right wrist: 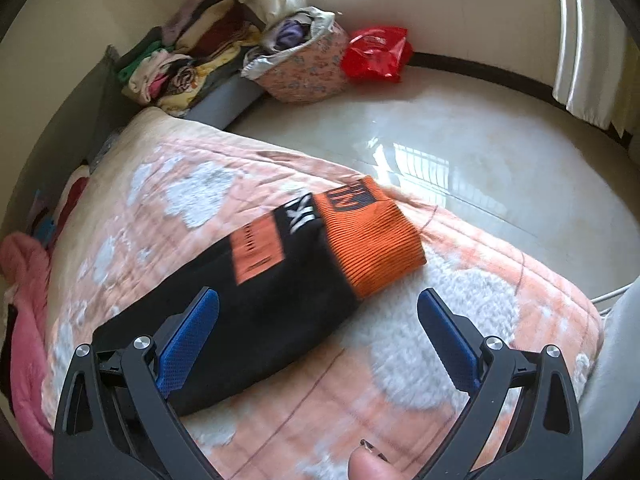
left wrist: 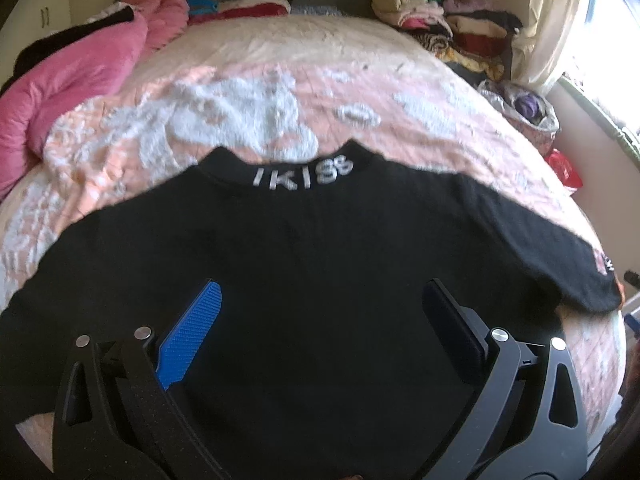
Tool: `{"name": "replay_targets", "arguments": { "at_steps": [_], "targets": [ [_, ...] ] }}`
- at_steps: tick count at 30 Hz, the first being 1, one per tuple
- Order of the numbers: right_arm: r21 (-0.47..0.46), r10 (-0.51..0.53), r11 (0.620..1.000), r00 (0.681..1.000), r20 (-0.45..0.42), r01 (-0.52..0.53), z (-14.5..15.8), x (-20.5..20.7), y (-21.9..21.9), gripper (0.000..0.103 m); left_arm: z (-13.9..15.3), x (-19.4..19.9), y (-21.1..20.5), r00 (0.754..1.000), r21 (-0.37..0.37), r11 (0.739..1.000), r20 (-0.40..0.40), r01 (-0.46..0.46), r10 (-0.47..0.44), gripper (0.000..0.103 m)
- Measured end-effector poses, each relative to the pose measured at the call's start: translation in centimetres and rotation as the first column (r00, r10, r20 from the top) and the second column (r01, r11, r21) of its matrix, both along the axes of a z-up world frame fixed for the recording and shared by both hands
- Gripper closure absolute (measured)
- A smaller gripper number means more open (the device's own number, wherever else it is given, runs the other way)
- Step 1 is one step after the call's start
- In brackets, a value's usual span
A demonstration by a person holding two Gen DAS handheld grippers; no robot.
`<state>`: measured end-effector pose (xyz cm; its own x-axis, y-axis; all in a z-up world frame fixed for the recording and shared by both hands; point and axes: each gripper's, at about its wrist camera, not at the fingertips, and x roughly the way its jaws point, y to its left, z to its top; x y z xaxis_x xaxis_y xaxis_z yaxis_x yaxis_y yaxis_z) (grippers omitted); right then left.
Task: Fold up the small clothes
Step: 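Move the right gripper to the orange sleeve cuff and grasp it, then carry the held sleeve across the shirt body toward the left gripper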
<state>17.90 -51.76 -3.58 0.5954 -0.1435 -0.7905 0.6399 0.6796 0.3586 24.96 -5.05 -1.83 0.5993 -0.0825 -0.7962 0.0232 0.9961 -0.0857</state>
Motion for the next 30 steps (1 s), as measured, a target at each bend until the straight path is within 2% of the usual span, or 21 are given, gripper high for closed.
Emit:
{"name": "replay_targets", "arguments": {
  "at_steps": [2, 4, 6, 7, 8, 9, 10, 14, 19, 25, 30],
  "targets": [
    [0.040, -0.006, 0.999, 1.000, 0.016, 0.005, -1.0, 0.4, -0.8, 0.004, -0.1, 0.0, 0.6, 1.000, -0.016, 1.000, -0.006, 0.000, 0.000, 0.008],
    [0.098, -0.035, 0.995, 0.999, 0.031, 0.032, -2.2, 0.4, -1.6, 0.011, 0.1, -0.2, 1.6, 1.000, -0.019, 1.000, 0.006, -0.018, 0.018, 0.008],
    [0.073, -0.068, 0.995, 0.997, 0.040, 0.065, -2.7, 0.4, -1.9, 0.040, 0.2, -0.4, 2.3, 1.000, -0.029, 0.999, 0.012, -0.027, 0.028, 0.008],
    [0.062, -0.070, 0.996, 0.996, 0.050, 0.067, -2.6, 0.4, -1.9, 0.047, 0.3, -0.5, 2.6, 1.000, -0.043, 0.999, 0.013, -0.026, 0.026, 0.008],
    [0.067, -0.069, 0.996, 0.996, 0.060, 0.065, -2.6, 0.5, -1.9, 0.064, 0.4, -0.5, 2.7, 1.000, -0.049, 0.998, 0.014, -0.024, 0.025, 0.008],
    [0.079, -0.065, 0.995, 0.995, 0.075, 0.059, -2.6, 0.4, -1.9, 0.077, 0.5, -0.6, 2.9, 1.000, -0.057, 0.998, 0.014, -0.024, 0.025, 0.008],
    [0.087, -0.055, 0.995, 0.994, 0.090, 0.047, -2.5, 0.4, -1.9, 0.082, 0.5, -0.6, 3.1, 1.000, -0.062, 0.998, 0.012, -0.023, 0.024, 0.008],
    [0.036, 0.017, 0.999, 0.986, 0.168, -0.023, -0.5, 0.2, -0.7, 0.085, 1.3, -0.7, 4.5, 1.000, -0.114, 0.993, 0.013, -0.023, 0.025, 0.008],
    [-0.054, 0.128, 0.992, 0.957, 0.259, -0.118, 3.3, 0.0, 1.8, 0.086, 2.5, -1.2, 6.0, 0.999, -0.168, 0.985, 0.035, -0.027, 0.033, 0.008],
    [-0.175, 0.292, 0.953, 0.901, 0.320, -0.247, 7.7, 0.1, 6.8, 0.087, 3.1, -1.6, 7.4, 0.998, -0.254, 0.967, 0.058, -0.022, 0.038, 0.008],
    [-0.211, 0.383, 0.921, 0.860, 0.338, -0.327, 9.5, 0.7, 10.6, 0.091, 3.4, -1.9, 8.5, 0.997, -0.303, 0.953, 0.060, -0.027, 0.048, 0.008]
  ]
}}
